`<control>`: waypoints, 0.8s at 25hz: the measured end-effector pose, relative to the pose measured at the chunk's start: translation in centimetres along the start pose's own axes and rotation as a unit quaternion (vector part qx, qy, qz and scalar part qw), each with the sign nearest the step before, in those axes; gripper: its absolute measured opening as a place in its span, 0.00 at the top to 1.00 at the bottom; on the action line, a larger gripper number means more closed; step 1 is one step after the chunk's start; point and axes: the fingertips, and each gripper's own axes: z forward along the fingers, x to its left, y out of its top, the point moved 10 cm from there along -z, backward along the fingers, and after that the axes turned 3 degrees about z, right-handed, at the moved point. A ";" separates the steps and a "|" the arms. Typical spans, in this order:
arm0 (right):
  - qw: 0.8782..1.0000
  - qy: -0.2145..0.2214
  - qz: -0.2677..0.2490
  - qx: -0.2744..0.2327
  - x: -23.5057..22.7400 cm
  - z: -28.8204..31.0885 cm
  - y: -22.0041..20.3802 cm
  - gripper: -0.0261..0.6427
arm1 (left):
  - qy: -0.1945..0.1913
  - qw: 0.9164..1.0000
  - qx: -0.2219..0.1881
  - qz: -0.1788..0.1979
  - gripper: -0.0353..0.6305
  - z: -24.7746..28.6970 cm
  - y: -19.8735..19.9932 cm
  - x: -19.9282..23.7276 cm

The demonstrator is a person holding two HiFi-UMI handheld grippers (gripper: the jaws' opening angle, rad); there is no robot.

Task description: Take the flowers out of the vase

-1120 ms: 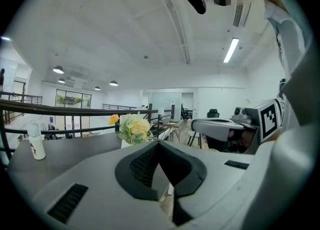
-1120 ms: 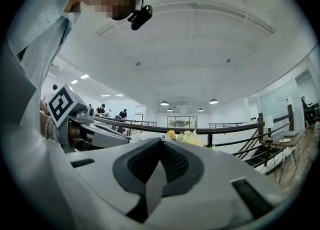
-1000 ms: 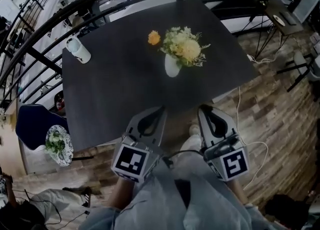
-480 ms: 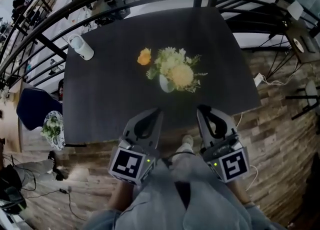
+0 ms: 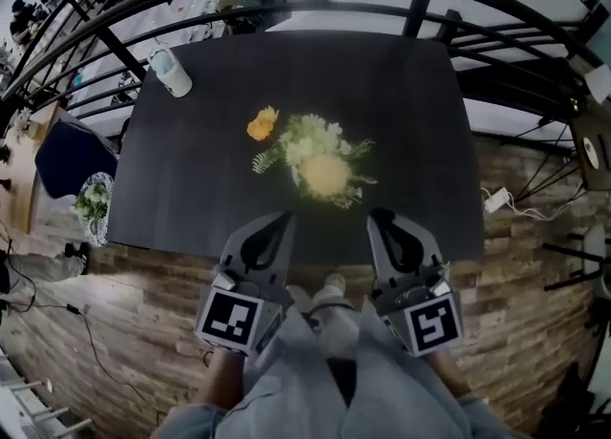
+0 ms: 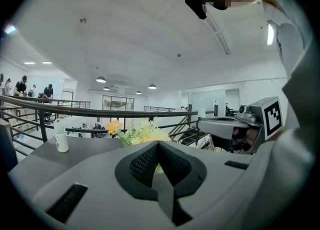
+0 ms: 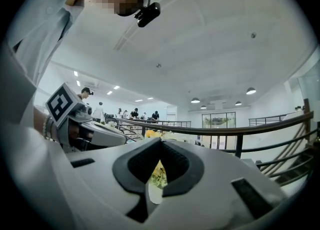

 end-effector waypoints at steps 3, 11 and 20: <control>1.000 0.010 0.004 0.000 -0.4 0.6 -0.2 0.96 | 0.014 1.000 0.011 0.004 0.95 0.0 -0.1 -0.2; 0.999 0.032 0.008 0.008 -1.1 2.9 -0.5 0.89 | 0.029 0.999 0.019 0.001 0.95 0.8 -0.2 0.9; 0.998 0.043 -0.033 0.025 -0.2 6.5 0.1 0.60 | 0.024 1.000 0.014 0.005 0.95 1.7 -0.5 3.8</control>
